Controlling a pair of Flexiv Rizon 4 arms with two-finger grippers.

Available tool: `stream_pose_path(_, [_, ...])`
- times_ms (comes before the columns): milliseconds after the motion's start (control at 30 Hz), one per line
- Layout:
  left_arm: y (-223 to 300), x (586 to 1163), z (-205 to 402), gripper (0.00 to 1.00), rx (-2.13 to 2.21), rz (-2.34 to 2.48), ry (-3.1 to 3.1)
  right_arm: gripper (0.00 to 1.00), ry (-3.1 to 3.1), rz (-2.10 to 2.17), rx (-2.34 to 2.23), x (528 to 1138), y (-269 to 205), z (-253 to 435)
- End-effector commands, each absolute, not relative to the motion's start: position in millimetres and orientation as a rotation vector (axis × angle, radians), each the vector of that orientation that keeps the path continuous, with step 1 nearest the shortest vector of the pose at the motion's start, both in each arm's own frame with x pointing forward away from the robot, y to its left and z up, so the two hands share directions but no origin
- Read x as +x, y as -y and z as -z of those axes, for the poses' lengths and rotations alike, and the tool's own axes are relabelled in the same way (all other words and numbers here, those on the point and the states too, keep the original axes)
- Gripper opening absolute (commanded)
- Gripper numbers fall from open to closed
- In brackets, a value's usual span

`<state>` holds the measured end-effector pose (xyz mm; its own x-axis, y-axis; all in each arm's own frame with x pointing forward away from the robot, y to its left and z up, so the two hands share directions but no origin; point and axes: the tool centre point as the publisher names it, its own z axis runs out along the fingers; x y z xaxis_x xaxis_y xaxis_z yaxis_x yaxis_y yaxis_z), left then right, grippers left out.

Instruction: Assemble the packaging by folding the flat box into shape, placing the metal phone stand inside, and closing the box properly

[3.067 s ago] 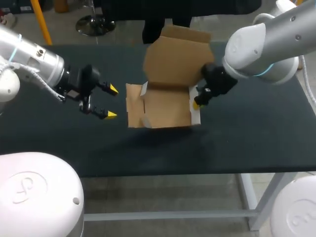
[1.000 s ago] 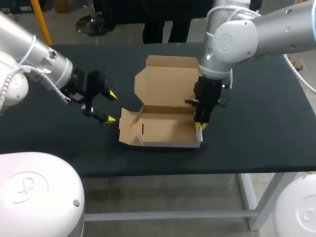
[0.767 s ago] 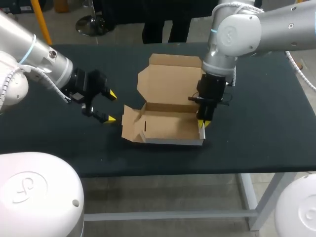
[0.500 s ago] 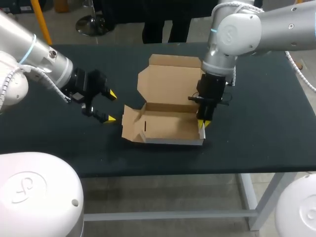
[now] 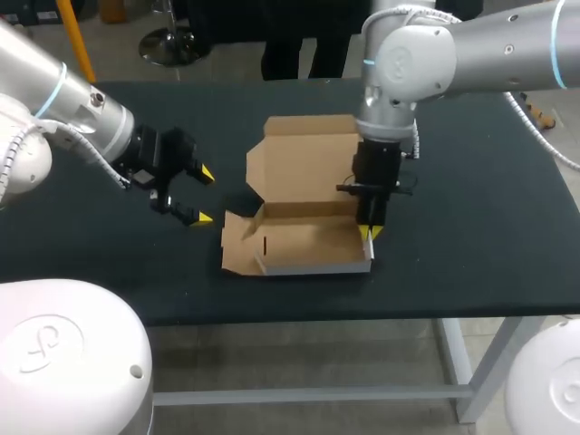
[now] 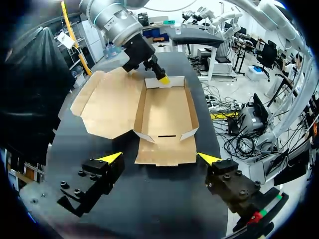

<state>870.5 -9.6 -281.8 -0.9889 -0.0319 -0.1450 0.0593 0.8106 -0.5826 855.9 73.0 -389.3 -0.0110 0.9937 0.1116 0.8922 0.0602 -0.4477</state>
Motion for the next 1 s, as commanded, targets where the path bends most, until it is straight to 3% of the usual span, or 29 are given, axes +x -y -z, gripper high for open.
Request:
stream_pose_path(33, [10,870,280,1.00,0.021,0.916,-2.852,0.00,1.946,-0.400,-1.862,862,-77,393])
stream_pose_path(367, [10,870,280,1.00,0.021,0.916,-2.852,0.00,1.952,-0.401,-1.876,861,-78,401])
stream_pose_path(633, [10,870,280,1.00,0.021,0.916,-2.852,0.11,1.961,-0.374,-1.910,859,-77,404])
stream_pose_path(1000, [10,870,280,1.00,0.021,0.916,-2.852,0.14,1.978,-0.279,-1.975,857,-73,406])
